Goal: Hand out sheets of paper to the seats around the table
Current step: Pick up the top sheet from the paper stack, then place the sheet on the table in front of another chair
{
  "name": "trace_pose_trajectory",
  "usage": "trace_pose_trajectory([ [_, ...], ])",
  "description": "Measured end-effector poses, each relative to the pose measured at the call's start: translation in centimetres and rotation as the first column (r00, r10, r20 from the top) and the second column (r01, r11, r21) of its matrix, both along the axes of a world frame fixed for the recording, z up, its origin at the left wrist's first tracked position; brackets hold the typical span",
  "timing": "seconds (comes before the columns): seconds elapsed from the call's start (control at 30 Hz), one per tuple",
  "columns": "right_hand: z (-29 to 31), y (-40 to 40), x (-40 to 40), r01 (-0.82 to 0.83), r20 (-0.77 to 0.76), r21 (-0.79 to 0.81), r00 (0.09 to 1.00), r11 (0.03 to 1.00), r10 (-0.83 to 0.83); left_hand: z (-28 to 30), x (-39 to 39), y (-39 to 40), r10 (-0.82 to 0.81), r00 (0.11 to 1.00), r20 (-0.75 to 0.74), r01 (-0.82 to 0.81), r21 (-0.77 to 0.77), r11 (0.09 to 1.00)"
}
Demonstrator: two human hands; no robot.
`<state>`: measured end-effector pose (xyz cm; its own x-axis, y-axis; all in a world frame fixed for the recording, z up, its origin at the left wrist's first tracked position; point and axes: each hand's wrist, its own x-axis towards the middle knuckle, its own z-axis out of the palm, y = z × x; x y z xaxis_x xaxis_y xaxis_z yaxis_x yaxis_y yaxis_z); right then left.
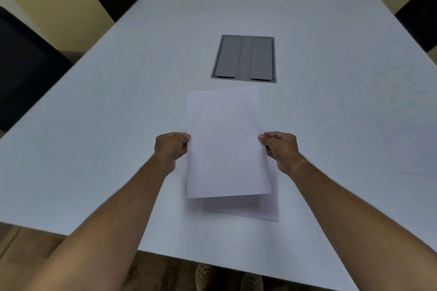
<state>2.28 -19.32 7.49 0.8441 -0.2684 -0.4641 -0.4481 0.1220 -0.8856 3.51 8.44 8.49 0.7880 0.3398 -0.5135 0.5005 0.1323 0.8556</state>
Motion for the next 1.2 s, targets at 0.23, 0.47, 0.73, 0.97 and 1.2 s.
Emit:
trace_pose_trajectory([
  [0.23,3.2,5.5,0.3,-0.137,0.07,0.016,0.988,0.99,0.135,2.9,-2.8,5.9,0.109,0.991,0.082,-0.115,0.072,0.991],
  [0.47,5.5,13.5,-0.3,-0.231,0.119,0.019,0.967,0.973,0.227,5.4,-6.0,13.6,0.198,0.968,0.154,-0.213,0.092,0.973],
  [0.73,5.5,26.2,-3.3,-0.283,0.126,0.021,0.952,0.959,0.278,5.8,-10.4,26.2,0.233,0.957,0.174,-0.252,0.093,0.963],
  [0.97,5.8,36.9,-5.9,-0.292,0.122,0.043,0.951,0.955,0.285,6.7,-12.5,36.8,0.21,0.964,0.164,-0.235,0.15,0.96],
  [1.2,5.9,43.5,-5.0,-0.298,0.123,0.048,0.949,0.953,0.29,6.5,-11.3,43.2,0.216,0.962,0.165,-0.241,0.155,0.958],
])
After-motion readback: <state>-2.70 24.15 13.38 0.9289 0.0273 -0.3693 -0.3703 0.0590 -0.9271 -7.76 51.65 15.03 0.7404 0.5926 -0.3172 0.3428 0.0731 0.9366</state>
